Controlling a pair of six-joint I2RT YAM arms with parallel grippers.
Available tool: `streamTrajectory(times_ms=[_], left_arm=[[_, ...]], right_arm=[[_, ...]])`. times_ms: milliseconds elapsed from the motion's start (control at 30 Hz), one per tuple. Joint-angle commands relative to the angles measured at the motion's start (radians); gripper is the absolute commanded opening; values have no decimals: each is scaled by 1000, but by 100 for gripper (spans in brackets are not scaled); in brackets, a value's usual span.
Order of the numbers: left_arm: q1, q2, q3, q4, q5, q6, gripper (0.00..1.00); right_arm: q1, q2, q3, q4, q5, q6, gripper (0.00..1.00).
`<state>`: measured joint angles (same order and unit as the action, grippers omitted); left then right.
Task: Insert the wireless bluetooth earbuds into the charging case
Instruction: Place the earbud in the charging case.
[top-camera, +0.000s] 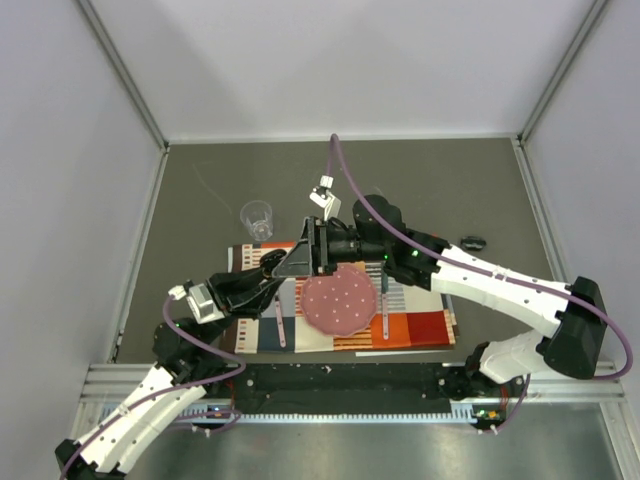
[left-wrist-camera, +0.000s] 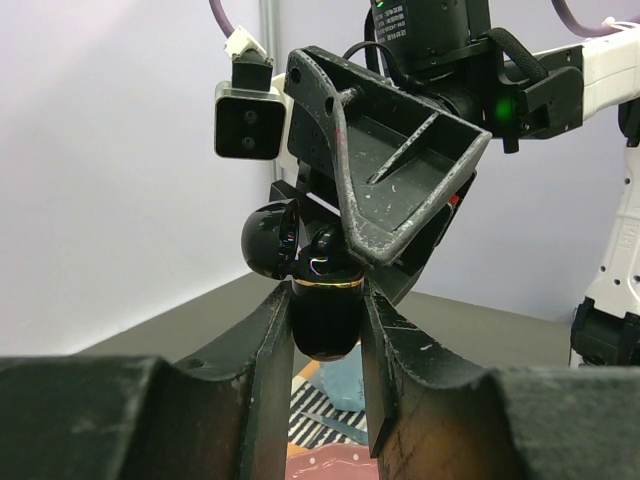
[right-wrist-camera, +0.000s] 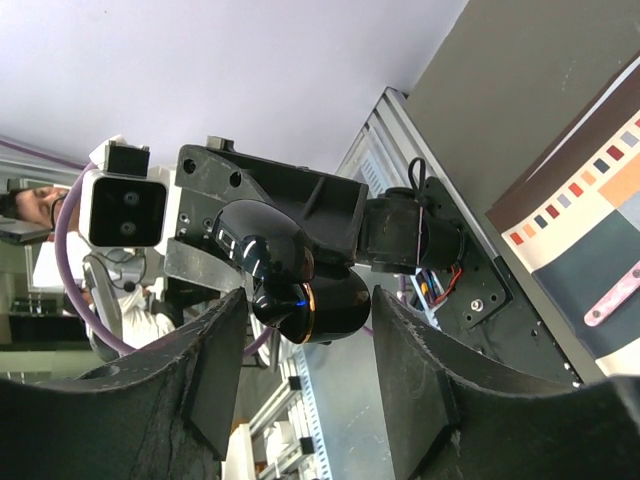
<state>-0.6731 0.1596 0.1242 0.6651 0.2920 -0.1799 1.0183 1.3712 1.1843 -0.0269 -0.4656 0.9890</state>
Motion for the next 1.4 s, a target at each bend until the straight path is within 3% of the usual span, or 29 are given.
streamTrajectory(times_ms=[0, 300, 800, 867, 1000, 1167, 1367], left_arm=[[1, 5, 28, 24, 9, 3, 0], [0, 4, 26, 25, 9, -1, 0], [0, 9, 25, 25, 10, -1, 0], [0, 11, 25, 25, 10, 0, 0], [1, 6, 23, 25, 6, 2, 0], [1, -2, 15, 27, -8, 3, 0], [1, -20, 5, 14, -34, 3, 0]], right_arm=[[-4, -9, 20, 36, 19, -6, 50], [-3, -9, 24, 28, 35, -21, 33], [-1, -4, 86, -143, 111, -121, 30], [-3, -3, 86, -146, 111, -124, 32], [-3, -6, 89, -146, 107, -130, 50], [-3, -29, 87, -146, 123, -144, 66], [-3, -75, 80, -150, 173, -182, 74]])
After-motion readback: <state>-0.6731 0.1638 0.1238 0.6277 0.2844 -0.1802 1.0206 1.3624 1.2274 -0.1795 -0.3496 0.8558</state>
